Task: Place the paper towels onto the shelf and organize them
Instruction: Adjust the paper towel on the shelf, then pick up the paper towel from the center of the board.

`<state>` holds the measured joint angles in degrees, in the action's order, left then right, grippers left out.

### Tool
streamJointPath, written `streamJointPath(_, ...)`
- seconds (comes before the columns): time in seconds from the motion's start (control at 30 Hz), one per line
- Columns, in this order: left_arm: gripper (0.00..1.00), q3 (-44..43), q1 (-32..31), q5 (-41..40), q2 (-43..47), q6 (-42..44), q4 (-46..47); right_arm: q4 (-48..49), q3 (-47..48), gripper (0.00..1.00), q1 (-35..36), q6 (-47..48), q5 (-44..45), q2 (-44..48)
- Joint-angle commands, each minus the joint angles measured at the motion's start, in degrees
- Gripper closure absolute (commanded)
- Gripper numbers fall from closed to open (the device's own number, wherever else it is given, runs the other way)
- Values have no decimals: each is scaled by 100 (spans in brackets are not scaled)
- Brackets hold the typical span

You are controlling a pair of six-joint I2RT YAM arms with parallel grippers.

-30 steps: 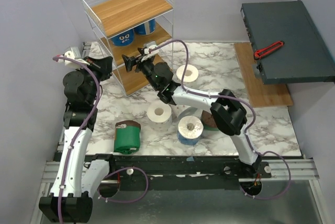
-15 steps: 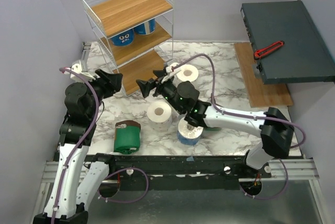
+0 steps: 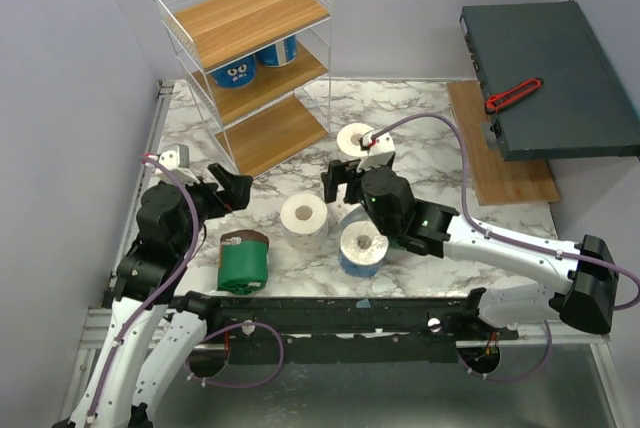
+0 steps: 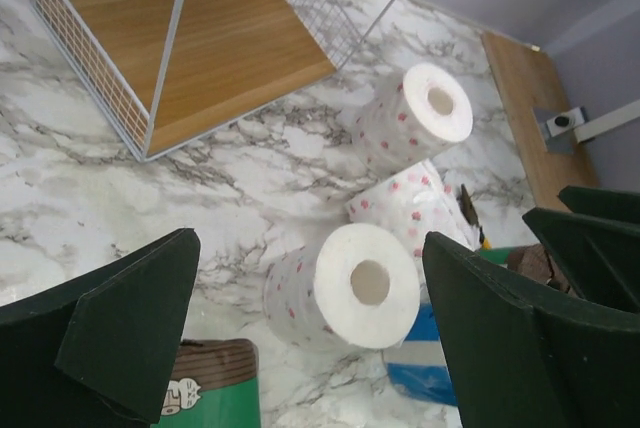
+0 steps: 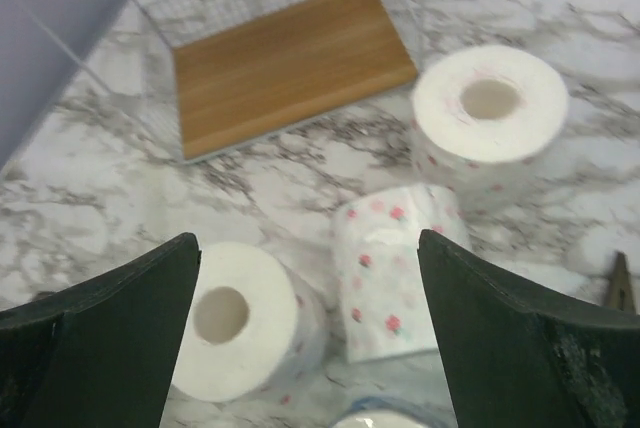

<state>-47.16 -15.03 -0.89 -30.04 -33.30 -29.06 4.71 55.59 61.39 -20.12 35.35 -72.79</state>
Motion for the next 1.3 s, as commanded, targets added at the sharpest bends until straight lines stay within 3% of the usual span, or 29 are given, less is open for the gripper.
streamJointPath(0.0,2,260,-271,-47,-43,227,-184,-2381,266,6,-14,-917,1228,-27)
streamJointPath(0.13,2,592,-290,-128,124,55,-14,-3026,157,4,-239,-1677,1264,134)
streamJointPath(0.5,2,711,-290,-306,-107,-1079,-116,-3103,31,1,-2013,-2198,-494,725)
streamJointPath(0.7,2,1016,-291,76,131,-1292,69,-3119,-36,0,-2018,-2173,-684,772)
streamJointPath(0.9,2,1392,-290,1118,4,-774,537,-2539,-502,7,-2020,-1145,-3225,1349)
streamJointPath(1.07,3,1416,-290,1338,-353,-812,559,-3107,-292,13,-1972,-1148,-3885,1307)
streamJointPath(1.17,3,1528,-290,1951,-396,-799,958,-3329,-203,15,-1543,-1149,-3736,1255)
streamJointPath(1.27,3,1676,-290,2060,-292,-962,1225,-3565,-125,16,-1180,-1191,-3265,1058)
